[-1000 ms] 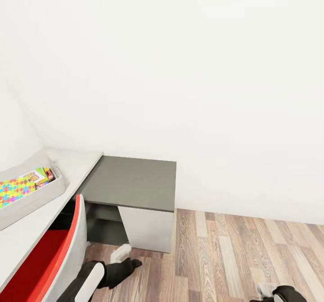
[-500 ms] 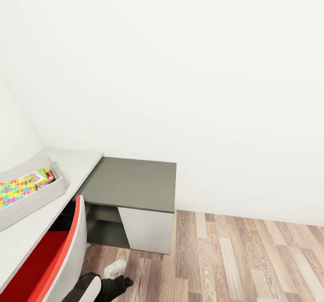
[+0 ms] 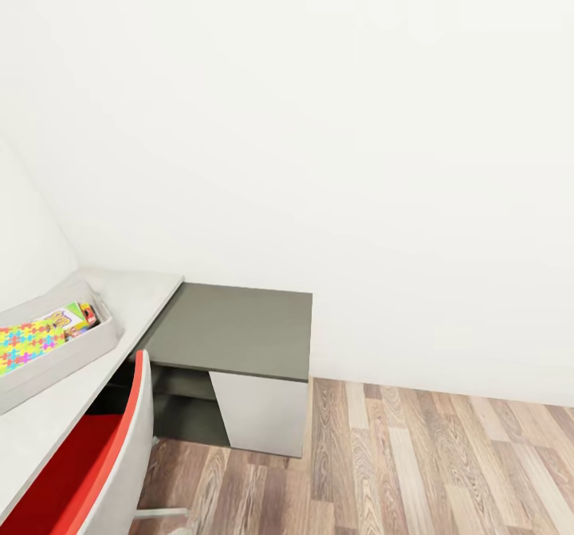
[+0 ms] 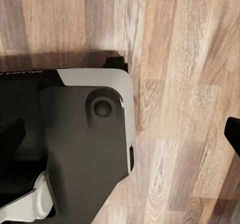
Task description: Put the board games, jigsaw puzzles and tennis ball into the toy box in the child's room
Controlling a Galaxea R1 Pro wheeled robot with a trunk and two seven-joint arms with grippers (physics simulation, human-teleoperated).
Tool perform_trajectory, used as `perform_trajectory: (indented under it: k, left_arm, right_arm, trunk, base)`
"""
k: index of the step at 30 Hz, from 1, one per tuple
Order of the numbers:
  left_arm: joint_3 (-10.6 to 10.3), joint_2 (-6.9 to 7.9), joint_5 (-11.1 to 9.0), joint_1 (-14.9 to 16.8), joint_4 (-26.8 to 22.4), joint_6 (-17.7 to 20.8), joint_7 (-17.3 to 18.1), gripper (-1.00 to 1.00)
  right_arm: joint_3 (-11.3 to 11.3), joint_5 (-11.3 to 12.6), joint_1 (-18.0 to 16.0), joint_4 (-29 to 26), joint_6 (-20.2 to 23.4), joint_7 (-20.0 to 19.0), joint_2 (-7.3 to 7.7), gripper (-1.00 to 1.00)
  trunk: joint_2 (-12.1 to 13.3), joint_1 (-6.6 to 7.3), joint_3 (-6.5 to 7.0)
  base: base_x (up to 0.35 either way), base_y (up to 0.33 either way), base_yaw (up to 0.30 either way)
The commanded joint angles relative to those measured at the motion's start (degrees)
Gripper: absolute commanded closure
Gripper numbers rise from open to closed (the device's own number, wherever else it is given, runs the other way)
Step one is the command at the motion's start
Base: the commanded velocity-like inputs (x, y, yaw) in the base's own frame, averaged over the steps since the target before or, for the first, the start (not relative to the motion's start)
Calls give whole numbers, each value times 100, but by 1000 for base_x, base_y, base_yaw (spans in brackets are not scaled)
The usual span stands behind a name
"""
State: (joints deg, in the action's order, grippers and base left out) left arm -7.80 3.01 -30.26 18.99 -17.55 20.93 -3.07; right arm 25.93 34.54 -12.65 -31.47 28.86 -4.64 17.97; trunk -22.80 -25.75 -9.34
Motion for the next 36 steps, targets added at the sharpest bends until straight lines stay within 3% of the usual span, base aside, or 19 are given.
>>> perform_trajectory:
  k: [1, 8, 25, 36]
  left_arm:
    - [-46, 9, -2, -28, 126, -146, -18, -100]
    - [-51, 13, 235, -478, 630, -1036, 35, -100]
    - [-55, -22, 283, -783, 728, -1166, 29, -100]
    - [-34, 6, 269, -814, 734, -1170, 21, -100]
  right_arm:
    - [22, -13, -8, 18, -2, -10, -5, -100]
    - [1, -37, -44, 104, -85, -8, -44, -100]
    - [-11, -31, -35, 114, -207, 16, -56, -100]
    - [-5, -28, 1, 408, -462, 39, -195, -100]
  trunk:
    - [-11, -4, -2]
    - [-11, -4, 62]
    - [-11, -4, 218]
    - [-11, -4, 319]
  base:
    - [0, 0, 0]
    - [-7, 0, -1]
    - [-244, 0, -52]
    - [-229, 0, -80]
